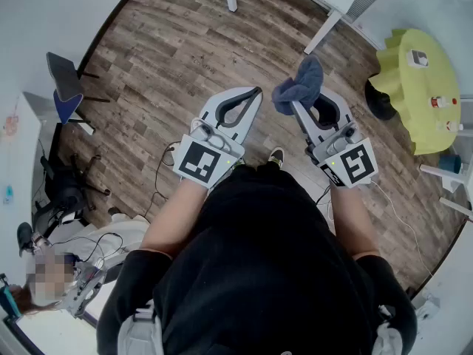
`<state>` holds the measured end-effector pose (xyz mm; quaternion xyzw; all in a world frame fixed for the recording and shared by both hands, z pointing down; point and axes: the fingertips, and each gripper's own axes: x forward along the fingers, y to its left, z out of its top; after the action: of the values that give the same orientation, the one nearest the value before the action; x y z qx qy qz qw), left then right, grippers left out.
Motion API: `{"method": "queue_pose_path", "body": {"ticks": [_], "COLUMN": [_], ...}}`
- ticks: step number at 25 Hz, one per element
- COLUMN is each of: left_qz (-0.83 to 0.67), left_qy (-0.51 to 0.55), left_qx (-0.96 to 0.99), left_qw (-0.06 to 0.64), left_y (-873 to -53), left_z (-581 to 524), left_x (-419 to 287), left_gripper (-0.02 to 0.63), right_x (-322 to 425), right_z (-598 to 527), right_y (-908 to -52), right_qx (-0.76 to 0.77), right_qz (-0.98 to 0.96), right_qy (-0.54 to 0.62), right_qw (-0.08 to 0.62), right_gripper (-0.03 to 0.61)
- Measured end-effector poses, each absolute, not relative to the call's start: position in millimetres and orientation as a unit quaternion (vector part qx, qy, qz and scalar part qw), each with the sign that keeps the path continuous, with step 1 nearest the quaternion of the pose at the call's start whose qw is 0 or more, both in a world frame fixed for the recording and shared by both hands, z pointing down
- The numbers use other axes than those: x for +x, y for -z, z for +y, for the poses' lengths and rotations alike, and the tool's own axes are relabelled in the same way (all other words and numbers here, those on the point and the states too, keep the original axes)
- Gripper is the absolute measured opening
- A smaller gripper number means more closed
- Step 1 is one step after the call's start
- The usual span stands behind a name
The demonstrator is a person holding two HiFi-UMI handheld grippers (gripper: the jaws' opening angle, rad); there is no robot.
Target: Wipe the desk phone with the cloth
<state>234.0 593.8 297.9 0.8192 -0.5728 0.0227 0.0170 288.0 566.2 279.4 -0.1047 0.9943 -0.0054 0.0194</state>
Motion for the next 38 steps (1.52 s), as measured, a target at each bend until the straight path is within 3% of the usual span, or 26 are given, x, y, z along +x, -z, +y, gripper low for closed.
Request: {"method": "queue_pose_path", "body": {"ticks": [27,38], "left_qz": [-0.563,-0.562], "left_qy": [-0.011,-0.019], "left_qx": [0.826,0.827], "left_qw": [0.011,0.006], "left_y": [-296.3,-302.7], "left_z": [642.5,593.3], "left_x": [175.2,152.4], "left_gripper": [0.008,0.008], "right_x": [228.0,208.9], "right_z": [621.2,574.4], "right_y": [-279.6,-286.5], "right_qx": [-0.115,-0.119], "right_qz": [0.993,0.993], "right_qy": [0.017,0.016], "right_qw": [0.016,0.021], "right_gripper": [0.104,0.104]}}
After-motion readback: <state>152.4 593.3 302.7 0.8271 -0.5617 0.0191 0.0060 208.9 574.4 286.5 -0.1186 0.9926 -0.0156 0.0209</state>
